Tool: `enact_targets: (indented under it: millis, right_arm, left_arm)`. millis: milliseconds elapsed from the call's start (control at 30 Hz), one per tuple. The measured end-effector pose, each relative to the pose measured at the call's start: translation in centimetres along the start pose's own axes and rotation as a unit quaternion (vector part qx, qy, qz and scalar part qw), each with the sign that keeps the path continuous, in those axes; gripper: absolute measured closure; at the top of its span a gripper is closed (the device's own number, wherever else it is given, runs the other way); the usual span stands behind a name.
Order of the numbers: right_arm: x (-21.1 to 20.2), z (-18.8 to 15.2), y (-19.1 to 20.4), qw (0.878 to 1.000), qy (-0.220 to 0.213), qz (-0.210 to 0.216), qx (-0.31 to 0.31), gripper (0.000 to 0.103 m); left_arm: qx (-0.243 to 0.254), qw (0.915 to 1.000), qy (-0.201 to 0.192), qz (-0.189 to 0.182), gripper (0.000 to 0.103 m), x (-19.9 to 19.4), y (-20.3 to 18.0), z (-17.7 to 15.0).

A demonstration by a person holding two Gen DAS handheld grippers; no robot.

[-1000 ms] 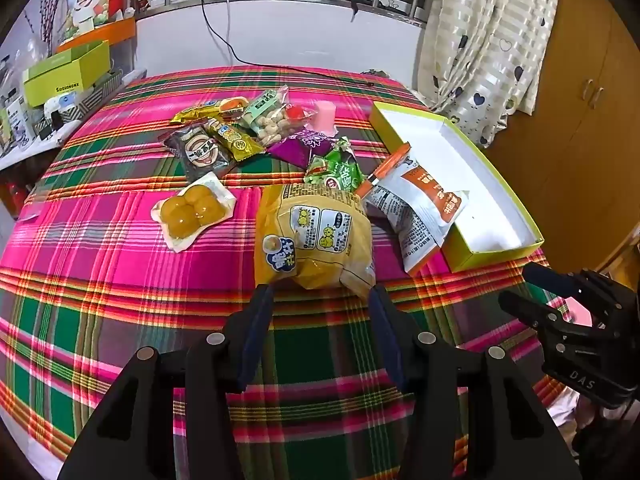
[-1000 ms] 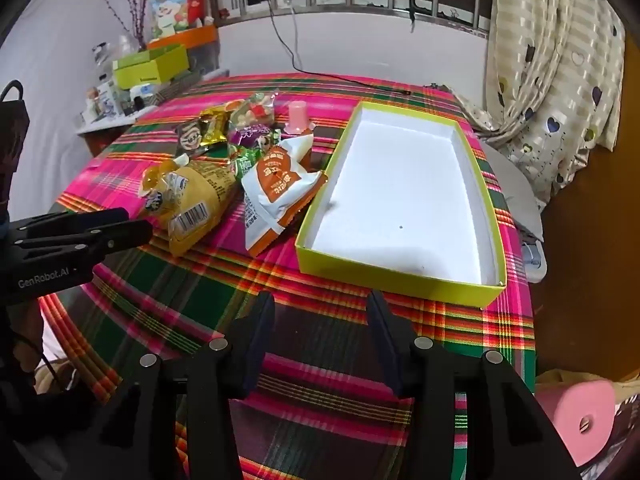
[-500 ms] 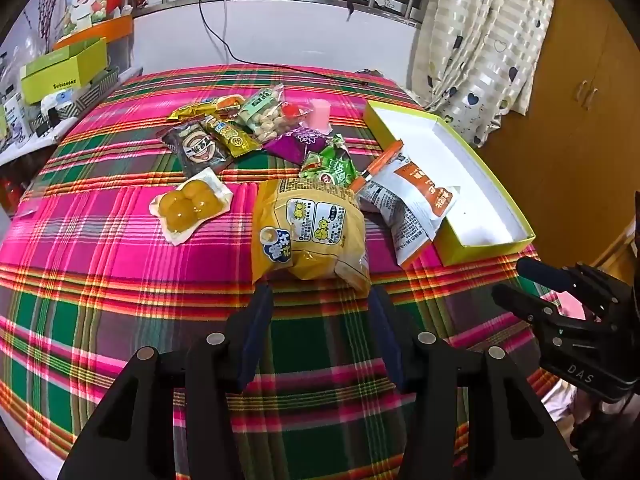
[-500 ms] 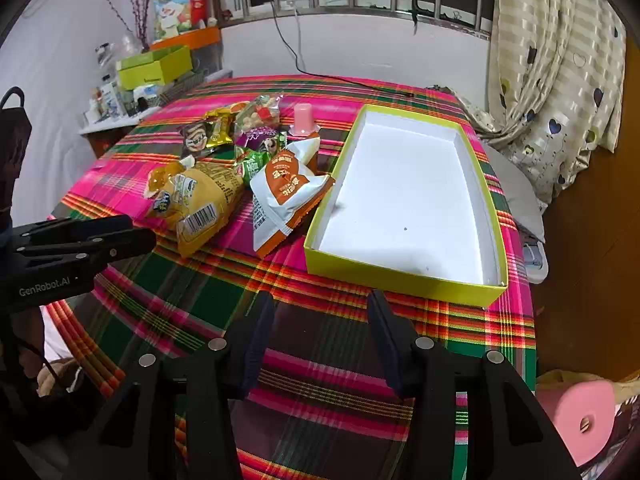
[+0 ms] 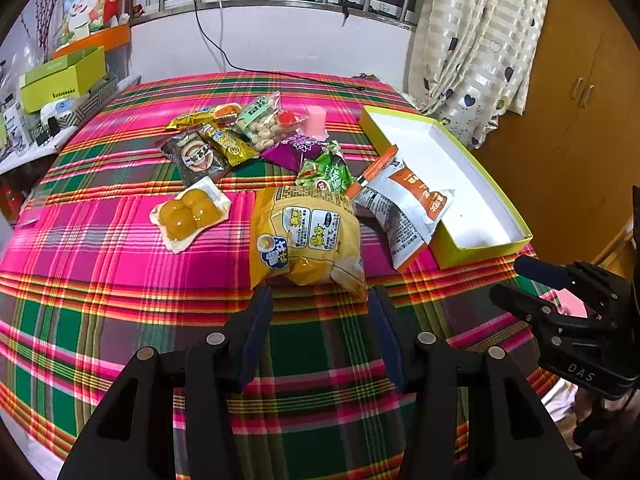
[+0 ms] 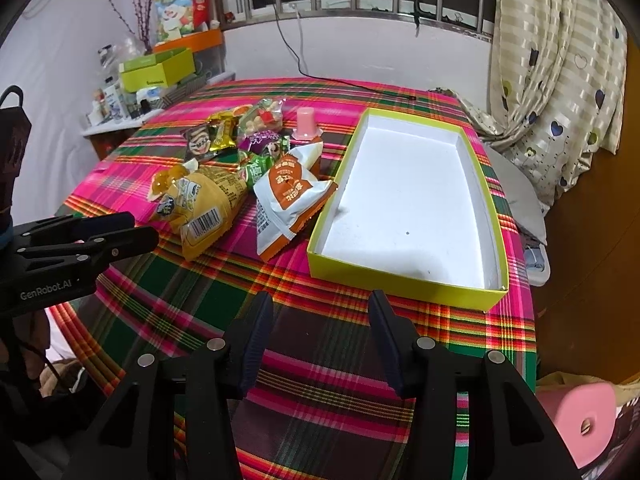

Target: Organize snacks

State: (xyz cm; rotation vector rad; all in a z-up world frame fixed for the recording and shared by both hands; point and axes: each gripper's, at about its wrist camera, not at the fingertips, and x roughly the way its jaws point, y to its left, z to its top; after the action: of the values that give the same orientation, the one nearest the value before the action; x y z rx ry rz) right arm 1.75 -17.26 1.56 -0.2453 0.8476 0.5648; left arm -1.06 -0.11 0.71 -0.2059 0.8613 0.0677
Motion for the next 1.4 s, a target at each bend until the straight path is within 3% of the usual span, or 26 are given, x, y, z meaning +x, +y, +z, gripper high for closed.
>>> enact_targets:
  millis: [533, 933, 1400]
  right_arm:
    - [0.01, 0.0, -0.06, 1.0, -0.001, 0.002, 0.0, 0.055]
    - [-0.05, -0.15, 0.32, 1.0, -0.002, 0.006, -0.002, 0.055]
    - [0.05, -0.05, 0.37, 1.0, -0.006, 0.018, -0.004, 0.054]
  left_arm:
    - [-0.006, 0.9997, 0.003, -0.022, 0.052, -0.16, 0.07, -0.33]
    - [-0.004, 1.0, 0.005, -0.006, 0.052, -0.08, 0.15, -0.58]
    - [-0.002, 0.9999, -0.004, -0.013, 0.052, -0.5, 0.01, -0.46]
